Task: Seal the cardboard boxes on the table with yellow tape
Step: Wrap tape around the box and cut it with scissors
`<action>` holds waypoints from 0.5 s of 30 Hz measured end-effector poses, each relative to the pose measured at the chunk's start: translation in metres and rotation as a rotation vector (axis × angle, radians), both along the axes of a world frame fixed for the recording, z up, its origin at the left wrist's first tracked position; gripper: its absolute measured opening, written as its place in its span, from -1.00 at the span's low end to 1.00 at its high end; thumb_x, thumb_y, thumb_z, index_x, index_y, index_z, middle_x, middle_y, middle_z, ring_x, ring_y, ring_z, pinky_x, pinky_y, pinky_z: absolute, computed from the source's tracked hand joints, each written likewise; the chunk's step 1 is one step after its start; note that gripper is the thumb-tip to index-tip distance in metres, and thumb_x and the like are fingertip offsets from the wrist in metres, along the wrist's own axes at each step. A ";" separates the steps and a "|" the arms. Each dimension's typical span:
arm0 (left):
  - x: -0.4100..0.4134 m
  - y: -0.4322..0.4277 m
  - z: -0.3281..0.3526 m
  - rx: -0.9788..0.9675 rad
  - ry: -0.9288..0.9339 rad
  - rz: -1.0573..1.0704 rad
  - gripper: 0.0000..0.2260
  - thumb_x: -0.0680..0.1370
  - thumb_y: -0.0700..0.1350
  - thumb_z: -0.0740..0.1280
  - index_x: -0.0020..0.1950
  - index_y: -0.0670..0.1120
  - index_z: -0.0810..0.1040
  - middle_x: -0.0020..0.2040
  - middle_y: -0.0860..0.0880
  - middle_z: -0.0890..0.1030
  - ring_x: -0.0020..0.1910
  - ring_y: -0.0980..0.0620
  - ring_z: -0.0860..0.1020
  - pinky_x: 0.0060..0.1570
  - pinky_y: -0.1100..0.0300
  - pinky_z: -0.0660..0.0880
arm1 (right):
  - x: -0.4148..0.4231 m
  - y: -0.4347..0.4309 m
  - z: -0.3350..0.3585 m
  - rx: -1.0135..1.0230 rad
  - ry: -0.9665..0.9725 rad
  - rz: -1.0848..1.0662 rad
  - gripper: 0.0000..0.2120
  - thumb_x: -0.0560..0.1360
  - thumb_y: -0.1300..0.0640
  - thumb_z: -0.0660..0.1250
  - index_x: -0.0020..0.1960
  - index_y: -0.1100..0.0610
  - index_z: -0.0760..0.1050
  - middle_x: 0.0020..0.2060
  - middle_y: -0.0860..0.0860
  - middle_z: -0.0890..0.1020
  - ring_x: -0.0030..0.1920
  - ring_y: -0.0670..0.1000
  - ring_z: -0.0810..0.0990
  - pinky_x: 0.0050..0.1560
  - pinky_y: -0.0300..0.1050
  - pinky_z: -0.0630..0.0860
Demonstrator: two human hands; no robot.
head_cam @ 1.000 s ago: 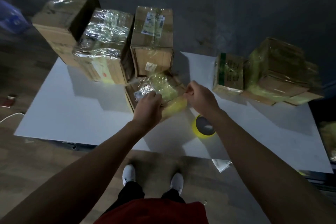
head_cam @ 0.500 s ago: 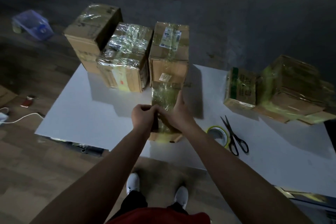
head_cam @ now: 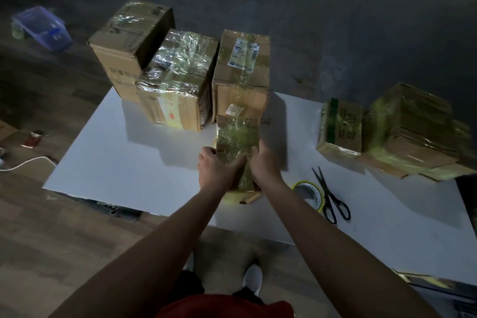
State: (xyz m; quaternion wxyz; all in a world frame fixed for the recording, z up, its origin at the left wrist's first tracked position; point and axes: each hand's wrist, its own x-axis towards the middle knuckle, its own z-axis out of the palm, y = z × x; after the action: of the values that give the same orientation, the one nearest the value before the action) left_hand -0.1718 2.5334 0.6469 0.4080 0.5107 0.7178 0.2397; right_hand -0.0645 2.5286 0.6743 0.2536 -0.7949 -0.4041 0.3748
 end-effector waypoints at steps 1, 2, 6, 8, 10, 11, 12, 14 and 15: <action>-0.001 0.001 0.002 -0.016 -0.023 0.010 -0.34 0.36 0.23 0.48 0.23 -0.13 0.32 0.07 -0.02 0.41 0.03 -0.03 0.46 0.02 0.02 0.52 | 0.002 0.000 0.003 -0.004 -0.001 0.005 -0.63 0.66 0.22 0.04 0.45 0.11 0.29 0.31 0.09 0.49 0.27 0.10 0.47 0.01 -0.21 0.30; -0.003 0.003 0.001 -0.022 -0.050 0.030 -0.35 0.35 0.22 0.49 0.24 -0.11 0.32 0.07 -0.03 0.45 0.03 -0.05 0.49 0.02 0.01 0.53 | 0.004 0.000 0.006 0.002 -0.015 0.021 -0.61 0.64 0.26 0.05 0.44 0.11 0.32 0.31 0.10 0.50 0.26 0.09 0.48 -0.01 -0.23 0.31; -0.008 0.003 0.000 -0.061 -0.248 0.147 -0.41 0.39 0.13 0.51 0.25 -0.06 0.33 0.05 -0.06 0.54 0.00 -0.06 0.56 0.03 -0.02 0.56 | 0.012 -0.004 0.017 0.101 -0.155 0.082 -0.63 0.64 0.10 0.13 0.41 0.14 0.40 0.25 0.10 0.57 0.20 0.09 0.53 0.00 -0.17 0.40; -0.011 0.006 -0.003 -0.127 -0.393 0.221 -0.47 0.41 0.09 0.50 0.24 -0.05 0.36 0.09 -0.08 0.56 0.01 -0.06 0.58 0.04 -0.07 0.58 | 0.013 -0.006 0.017 0.156 -0.163 0.078 -0.63 0.61 0.01 0.21 0.38 0.10 0.46 0.20 0.05 0.61 0.17 0.05 0.55 -0.04 -0.24 0.36; -0.014 0.008 -0.006 -0.208 -0.471 0.242 -0.49 0.47 0.08 0.46 0.29 -0.09 0.38 0.16 -0.08 0.54 0.06 -0.08 0.57 0.01 -0.02 0.59 | 0.011 -0.005 0.013 0.200 -0.164 0.087 -0.66 0.58 -0.01 0.26 0.31 0.08 0.53 0.17 0.03 0.63 0.17 0.03 0.57 -0.03 -0.28 0.35; -0.015 0.009 -0.006 -0.243 -0.482 0.228 -0.49 0.50 0.08 0.41 0.33 -0.12 0.37 0.19 -0.09 0.52 0.08 -0.09 0.55 -0.02 0.02 0.58 | 0.010 -0.005 0.010 0.228 -0.147 0.096 -0.68 0.58 0.02 0.27 0.28 0.09 0.55 0.16 0.03 0.64 0.17 0.04 0.57 0.00 -0.28 0.36; -0.016 0.010 -0.007 -0.265 -0.471 0.196 -0.50 0.54 0.09 0.36 0.37 -0.15 0.36 0.21 -0.09 0.51 0.11 -0.09 0.53 -0.03 0.03 0.56 | 0.008 -0.003 0.006 0.250 -0.133 0.106 -0.70 0.58 0.05 0.28 0.26 0.10 0.56 0.17 0.04 0.63 0.19 0.05 0.56 0.03 -0.29 0.37; -0.017 0.011 -0.007 -0.220 -0.358 0.110 -0.57 0.62 0.06 0.23 0.39 -0.16 0.34 0.21 -0.09 0.49 0.14 -0.10 0.50 0.04 0.01 0.51 | 0.007 0.000 -0.004 0.256 -0.160 0.128 -0.66 0.55 0.01 0.31 0.29 0.09 0.53 0.23 0.08 0.57 0.25 0.09 0.50 0.12 -0.25 0.34; -0.018 0.013 -0.006 -0.165 -0.253 0.075 -0.63 0.64 0.01 0.16 0.37 -0.17 0.35 0.19 -0.10 0.49 0.15 -0.11 0.48 0.09 -0.02 0.49 | 0.007 0.001 -0.009 0.208 -0.177 0.121 -0.56 0.52 -0.09 0.34 0.34 0.06 0.46 0.30 0.09 0.48 0.31 0.11 0.42 0.22 -0.18 0.33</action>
State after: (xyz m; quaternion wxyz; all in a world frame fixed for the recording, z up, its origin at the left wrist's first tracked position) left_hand -0.1896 2.5459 0.6409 0.5268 0.4139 0.6964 0.2573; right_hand -0.0576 2.5301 0.6649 0.2749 -0.7685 -0.5087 0.2739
